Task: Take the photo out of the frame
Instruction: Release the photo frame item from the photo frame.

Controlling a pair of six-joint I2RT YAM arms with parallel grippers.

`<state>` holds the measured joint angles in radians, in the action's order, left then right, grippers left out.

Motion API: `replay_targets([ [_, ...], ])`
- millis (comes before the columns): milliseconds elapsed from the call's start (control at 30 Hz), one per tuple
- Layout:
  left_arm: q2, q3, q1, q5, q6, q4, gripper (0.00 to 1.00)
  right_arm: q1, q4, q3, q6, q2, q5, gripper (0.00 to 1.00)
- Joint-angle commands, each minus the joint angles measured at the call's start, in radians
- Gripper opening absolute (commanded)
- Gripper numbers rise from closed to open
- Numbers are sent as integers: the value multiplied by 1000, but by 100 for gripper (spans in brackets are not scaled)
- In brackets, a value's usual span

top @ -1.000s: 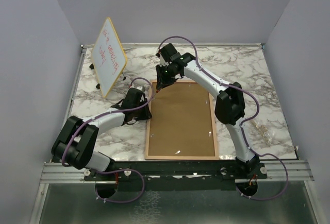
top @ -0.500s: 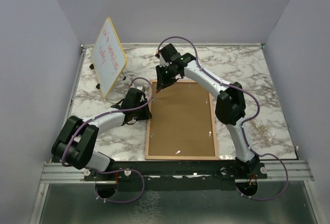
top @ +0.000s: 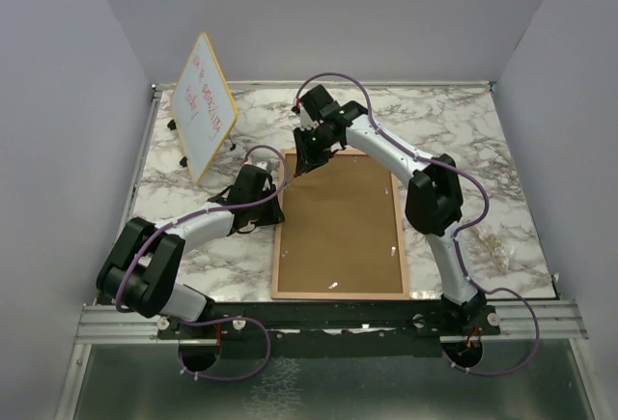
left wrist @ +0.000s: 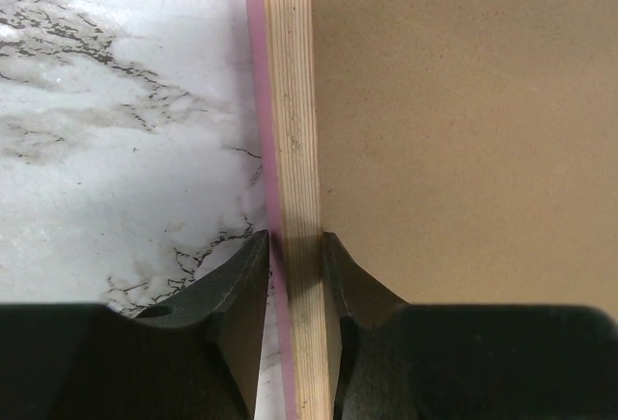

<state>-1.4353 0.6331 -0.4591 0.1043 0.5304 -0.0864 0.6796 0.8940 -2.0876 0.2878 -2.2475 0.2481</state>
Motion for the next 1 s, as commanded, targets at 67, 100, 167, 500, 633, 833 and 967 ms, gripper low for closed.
replay_targets([
  [67, -14, -9, 1, -22, -27, -59, 28, 6, 136, 34, -32, 23, -24, 1],
  [100, -14, -9, 1, -21, -28, -61, 28, 7, 137, 35, -33, 25, -24, 1],
  [167, -12, -9, 1, -21, -27, -61, 28, 7, 132, 41, -32, 31, -26, 1],
  [500, -12, -9, 0, -19, -27, -62, 27, 7, 141, 64, -17, 80, -36, 1],
  [633, -13, -9, 0, -15, -26, -62, 27, 6, 28, 176, 23, 163, -18, 1],
  [833, -12, -9, 0, -17, -26, -60, 27, 13, -3, 231, 48, 177, 19, 1],
  [967, -14, -10, 0, -16, -26, -58, 27, 14, -77, 285, 85, 183, 41, 1],
])
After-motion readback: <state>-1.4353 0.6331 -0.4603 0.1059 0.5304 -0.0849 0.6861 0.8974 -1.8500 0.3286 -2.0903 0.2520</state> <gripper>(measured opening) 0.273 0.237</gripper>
